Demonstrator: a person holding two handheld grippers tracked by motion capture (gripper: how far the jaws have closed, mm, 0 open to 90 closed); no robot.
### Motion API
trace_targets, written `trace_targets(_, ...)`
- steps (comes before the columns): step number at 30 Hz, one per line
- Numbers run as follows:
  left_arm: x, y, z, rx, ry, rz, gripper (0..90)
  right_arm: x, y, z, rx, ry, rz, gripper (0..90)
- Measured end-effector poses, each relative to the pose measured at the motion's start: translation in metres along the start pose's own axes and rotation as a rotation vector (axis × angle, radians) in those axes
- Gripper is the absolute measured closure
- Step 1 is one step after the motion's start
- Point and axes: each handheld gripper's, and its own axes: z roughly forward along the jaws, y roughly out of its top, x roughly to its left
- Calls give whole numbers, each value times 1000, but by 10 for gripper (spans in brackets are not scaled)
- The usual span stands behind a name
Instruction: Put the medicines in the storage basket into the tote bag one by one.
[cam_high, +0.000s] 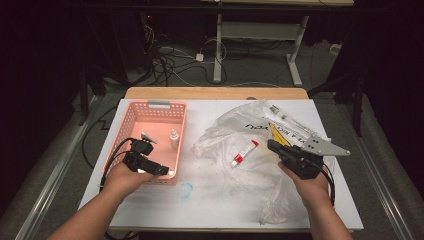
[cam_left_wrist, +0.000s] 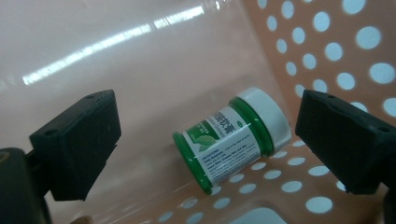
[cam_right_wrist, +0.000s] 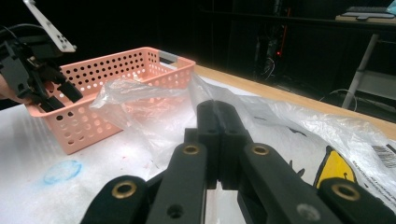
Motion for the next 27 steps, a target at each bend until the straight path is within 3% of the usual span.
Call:
trace_targets(8, 4, 7, 5, 115, -47, -44, 144, -1, 0, 0, -1, 0, 1, 900)
trace_targets(14, 11, 13, 9, 192, -87, -104, 177, 0, 0, 0, -1, 0, 1, 900)
trace_targets(18, 14, 14, 10, 198, -110, -119, 256, 0, 0, -1, -3, -1, 1, 900)
trace_targets(22, 15, 14, 10, 198, -113, -128, 258, 0, 0, -1, -2, -1, 1, 900)
trace_targets(25, 14, 13, 8, 185, -112, -126, 282, 0, 0, -1, -1, -1, 1, 900)
trace_targets(27, 13, 13, 6, 161, -83, -107, 341, 0, 0, -1, -1, -2, 1, 900)
